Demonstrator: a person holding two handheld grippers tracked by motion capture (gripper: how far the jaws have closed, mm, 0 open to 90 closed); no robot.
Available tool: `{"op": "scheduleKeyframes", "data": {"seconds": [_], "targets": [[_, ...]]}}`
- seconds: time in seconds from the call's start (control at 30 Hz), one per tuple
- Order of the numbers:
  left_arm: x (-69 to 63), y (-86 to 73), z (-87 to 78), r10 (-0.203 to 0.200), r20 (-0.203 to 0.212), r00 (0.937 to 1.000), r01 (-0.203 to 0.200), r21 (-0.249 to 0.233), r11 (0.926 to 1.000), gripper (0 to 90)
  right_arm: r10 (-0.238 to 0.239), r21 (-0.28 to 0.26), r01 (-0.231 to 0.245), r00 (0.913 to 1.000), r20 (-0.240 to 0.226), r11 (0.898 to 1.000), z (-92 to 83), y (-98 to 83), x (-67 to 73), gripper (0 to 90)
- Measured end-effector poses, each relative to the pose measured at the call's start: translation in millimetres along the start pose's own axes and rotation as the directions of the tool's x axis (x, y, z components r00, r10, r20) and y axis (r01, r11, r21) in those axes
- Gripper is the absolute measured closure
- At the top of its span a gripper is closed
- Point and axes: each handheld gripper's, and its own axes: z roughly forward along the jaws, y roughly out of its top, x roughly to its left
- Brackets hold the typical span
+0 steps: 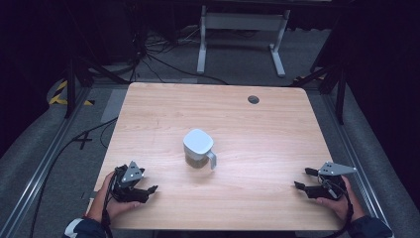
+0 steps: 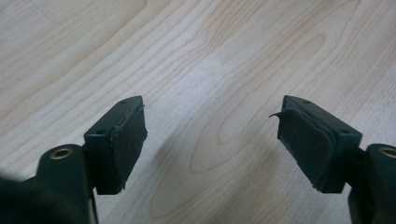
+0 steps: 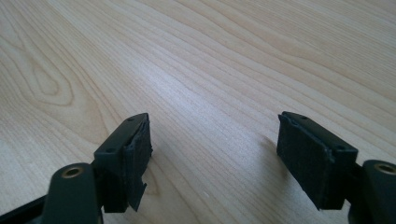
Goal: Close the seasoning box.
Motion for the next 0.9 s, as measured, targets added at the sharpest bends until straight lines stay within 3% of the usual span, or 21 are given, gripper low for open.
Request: {"op": "scheduleKeyframes", "data": {"seconds": [0.1, 0.2, 0.3, 0.4, 0.47, 0.9], "targets": [[-0.4, -5.5, 2.8, -0.025, 0.008, 0.9996, 0.025, 0.017, 0.9995, 21.0, 0.000, 0.000, 0.000, 1.0000, 0.000, 1.000, -0.1, -0.1, 0.0, 26.1], [2.0, -11.9, 4.6, -0.050, 0.033, 0.9982, 0.050, -0.015, 0.9986, 18.2, -0.001, 0.000, 0.001, 1.0000, 0.000, 1.000, -0.3, -0.3, 0.1, 26.1], [1.9, -14.7, 4.7, -0.059, 0.027, 0.9979, 0.060, -0.029, 0.9978, 16.3, -0.002, 0.000, 0.002, 1.0000, -0.002, 1.000, -1.3, -1.2, 0.4, 26.1], [3.1, -14.4, 4.8, -0.046, 0.021, 0.9987, 0.046, -0.030, 0.9985, 15.2, 0.000, -0.001, 0.000, 1.0000, -0.002, 1.000, -1.5, -1.4, 0.6, 26.1], [2.3, -14.4, 5.1, -0.063, 0.024, 0.9977, 0.063, -0.026, 0.9976, 14.6, -0.002, -0.001, 0.002, 1.0000, -0.004, 1.000, -1.5, -1.4, 0.4, 26.1], [2.3, -14.3, 5.2, -0.065, 0.021, 0.9976, 0.066, -0.027, 0.9975, 14.5, -0.003, 0.001, 0.003, 1.0000, -0.004, 1.000, -1.2, -1.0, 0.6, 25.5]]}}
